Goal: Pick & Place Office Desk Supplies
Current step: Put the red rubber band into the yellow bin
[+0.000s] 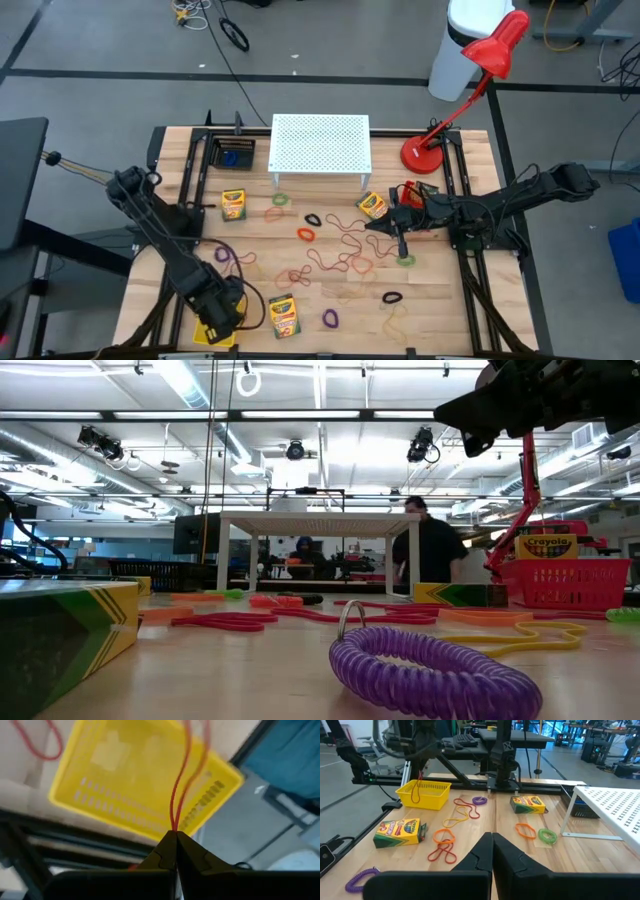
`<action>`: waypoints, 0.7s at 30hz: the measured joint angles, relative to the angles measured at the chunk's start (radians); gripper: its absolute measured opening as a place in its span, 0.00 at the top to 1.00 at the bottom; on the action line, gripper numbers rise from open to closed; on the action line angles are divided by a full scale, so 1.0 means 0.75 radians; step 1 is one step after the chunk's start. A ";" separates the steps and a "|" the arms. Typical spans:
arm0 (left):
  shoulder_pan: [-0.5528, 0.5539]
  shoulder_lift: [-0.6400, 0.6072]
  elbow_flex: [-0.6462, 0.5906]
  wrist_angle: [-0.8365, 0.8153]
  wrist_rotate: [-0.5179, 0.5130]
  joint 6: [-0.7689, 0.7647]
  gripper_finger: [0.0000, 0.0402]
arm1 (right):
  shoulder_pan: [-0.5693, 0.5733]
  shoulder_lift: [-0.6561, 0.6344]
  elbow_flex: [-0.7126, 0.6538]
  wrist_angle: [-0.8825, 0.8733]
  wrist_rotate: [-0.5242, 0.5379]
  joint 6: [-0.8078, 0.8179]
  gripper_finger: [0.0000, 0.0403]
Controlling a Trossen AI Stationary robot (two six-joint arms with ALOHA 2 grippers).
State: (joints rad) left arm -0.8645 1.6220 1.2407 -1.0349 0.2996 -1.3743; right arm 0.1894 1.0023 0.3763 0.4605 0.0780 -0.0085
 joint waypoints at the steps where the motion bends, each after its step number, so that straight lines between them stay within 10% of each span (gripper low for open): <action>1: 0.000 0.008 0.000 -0.017 0.021 0.005 0.99 | 0.000 0.000 0.000 0.003 0.000 -0.003 0.99; 21: 0.002 0.066 -0.001 -0.216 0.056 0.131 0.99 | 0.000 0.005 0.000 0.017 0.000 -0.030 0.99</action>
State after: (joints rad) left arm -0.8627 1.6718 1.2404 -1.1969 0.3419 -1.2757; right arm 0.1894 1.0061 0.3763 0.4733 0.0780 -0.0311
